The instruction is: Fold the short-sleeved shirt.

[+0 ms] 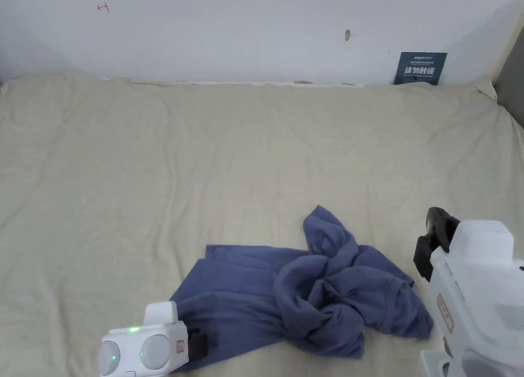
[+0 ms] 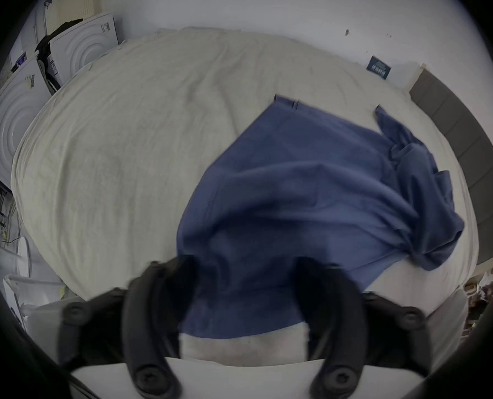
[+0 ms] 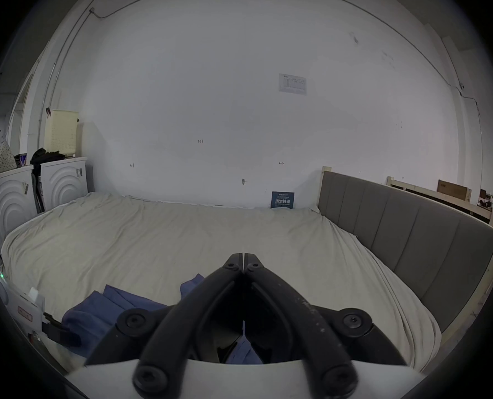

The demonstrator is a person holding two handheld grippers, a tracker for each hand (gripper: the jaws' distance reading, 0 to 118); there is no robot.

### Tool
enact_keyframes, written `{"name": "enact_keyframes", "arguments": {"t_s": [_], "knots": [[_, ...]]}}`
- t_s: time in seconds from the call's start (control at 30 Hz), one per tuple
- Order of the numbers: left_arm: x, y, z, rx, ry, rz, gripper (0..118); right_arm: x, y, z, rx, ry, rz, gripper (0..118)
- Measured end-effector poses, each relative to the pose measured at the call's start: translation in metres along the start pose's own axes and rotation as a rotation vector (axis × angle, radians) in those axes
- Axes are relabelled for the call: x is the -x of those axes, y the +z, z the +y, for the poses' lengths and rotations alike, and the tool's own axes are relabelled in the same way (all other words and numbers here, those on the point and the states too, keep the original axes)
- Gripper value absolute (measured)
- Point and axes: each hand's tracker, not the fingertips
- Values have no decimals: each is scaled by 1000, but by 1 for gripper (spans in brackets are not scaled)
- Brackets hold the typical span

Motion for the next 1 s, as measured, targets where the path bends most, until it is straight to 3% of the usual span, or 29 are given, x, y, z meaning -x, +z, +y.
{"name": "enact_keyframes", "arguments": {"t_s": [0.03,0.1,0.13,0.2,0.23,0.27,0.33,0.47,0.53,0.63,0.7,0.77,0.83,0.87,0.93,1.0], "knots": [[0,0,-2,-28,-19,50,64,-1,-1,-1,5,5,-3,1],[-6,8,-3,-39,-36,34,16,-5,-4,-3,19,9,-5,1],[-8,10,-2,-49,-57,9,3,-7,-6,-5,31,5,-11,1],[-12,13,-1,-45,-54,-13,3,-12,-14,-11,77,-15,-25,3],[-14,14,0,-43,-68,-20,2,-13,-18,-13,116,-26,-25,10],[-15,17,1,-62,-80,-43,2,-16,-24,-17,155,-36,-30,23],[-12,28,4,-133,-61,-69,2,-22,-41,-29,277,-51,-27,35],[-6,52,15,-230,-63,-164,2,-30,-85,-69,536,-93,-27,91],[-2,58,21,-247,-36,-192,2,-32,-104,-92,631,-100,-17,102],[3,59,28,-252,-24,-210,2,-36,-132,-128,739,-105,-22,101],[4,58,31,-251,-29,-212,2,-36,-143,-144,804,-106,-2,88],[4,56,32,-247,-36,-208,2,-36,-149,-159,827,-119,48,59],[4,53,32,-235,-43,-205,2,-31,-147,-160,799,-80,45,40],[4,52,32,-231,-44,-204,2,-29,-144,-155,774,-39,42,12],[4,51,34,-231,-43,-203,2,-28,-143,-149,757,-29,78,12],[5,50,41,-230,-41,-208,2,-29,-141,-133,692,30,67,12]]}}
